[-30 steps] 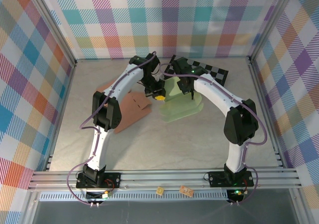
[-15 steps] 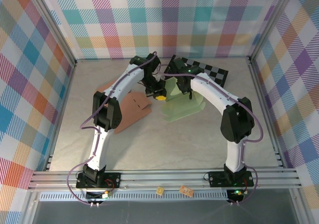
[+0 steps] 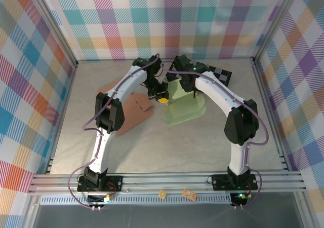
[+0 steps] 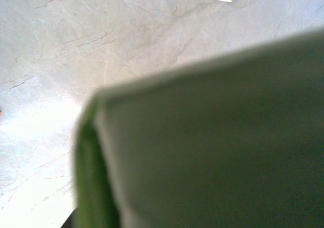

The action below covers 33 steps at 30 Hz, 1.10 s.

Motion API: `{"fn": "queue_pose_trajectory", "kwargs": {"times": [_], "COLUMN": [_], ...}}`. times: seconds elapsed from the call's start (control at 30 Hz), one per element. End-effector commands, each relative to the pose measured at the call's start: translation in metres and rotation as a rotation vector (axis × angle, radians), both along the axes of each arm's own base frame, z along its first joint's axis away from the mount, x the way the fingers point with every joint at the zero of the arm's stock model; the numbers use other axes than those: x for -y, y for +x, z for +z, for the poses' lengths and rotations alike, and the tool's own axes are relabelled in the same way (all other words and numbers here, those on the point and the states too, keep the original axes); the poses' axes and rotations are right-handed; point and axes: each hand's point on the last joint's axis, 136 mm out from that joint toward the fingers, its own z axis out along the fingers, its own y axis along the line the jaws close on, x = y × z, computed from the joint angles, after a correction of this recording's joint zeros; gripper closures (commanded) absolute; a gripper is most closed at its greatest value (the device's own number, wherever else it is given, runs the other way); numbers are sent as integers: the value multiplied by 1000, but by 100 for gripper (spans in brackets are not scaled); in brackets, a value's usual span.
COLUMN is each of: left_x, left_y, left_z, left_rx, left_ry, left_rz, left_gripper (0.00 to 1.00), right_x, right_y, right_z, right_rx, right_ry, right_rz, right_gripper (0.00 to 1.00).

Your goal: Fold the paper box

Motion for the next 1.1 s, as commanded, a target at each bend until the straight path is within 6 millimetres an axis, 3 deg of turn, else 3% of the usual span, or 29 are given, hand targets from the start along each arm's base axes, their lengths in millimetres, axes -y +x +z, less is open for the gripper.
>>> {"fn": "queue_pose_trajectory", "kwargs": {"times": [0.0, 0.13, 0.2, 0.3, 0.33, 0.47, 0.57, 0.7, 1.07], "left_x": [1, 2, 2, 2, 4, 8, 11, 14, 7], "left_y": [-4, -4, -4, -2, -1, 5, 12, 20, 22], "left_z": [1, 4, 5, 6, 7, 11, 14, 15, 2], "left_rx": [-21, -15, -10, 6, 17, 64, 107, 157, 237], "left_ry": [-5, -13, -17, -23, -30, -62, -86, -108, -102], "left_rz": [-6, -11, -13, -12, -13, 0, 6, 13, 20], "left_gripper": [100, 100, 100, 100, 100, 99, 91, 88, 77], "right_x": [-6, -9, -10, -10, -9, -13, -17, -16, -14], "right_y": [-2, -3, -3, -4, -4, -12, -21, -33, -43], "right_z": [3, -10, -12, -13, -13, -12, -15, -24, -35], "right_rx": [-18, -53, -59, -61, -61, -89, -126, -167, -214], "right_ry": [56, 60, 65, 66, 66, 103, 134, 152, 167], "right_rz": [-3, -7, -11, -21, -20, -2, 8, 2, -20], "right_gripper": [57, 64, 74, 98, 100, 100, 100, 100, 100]}}
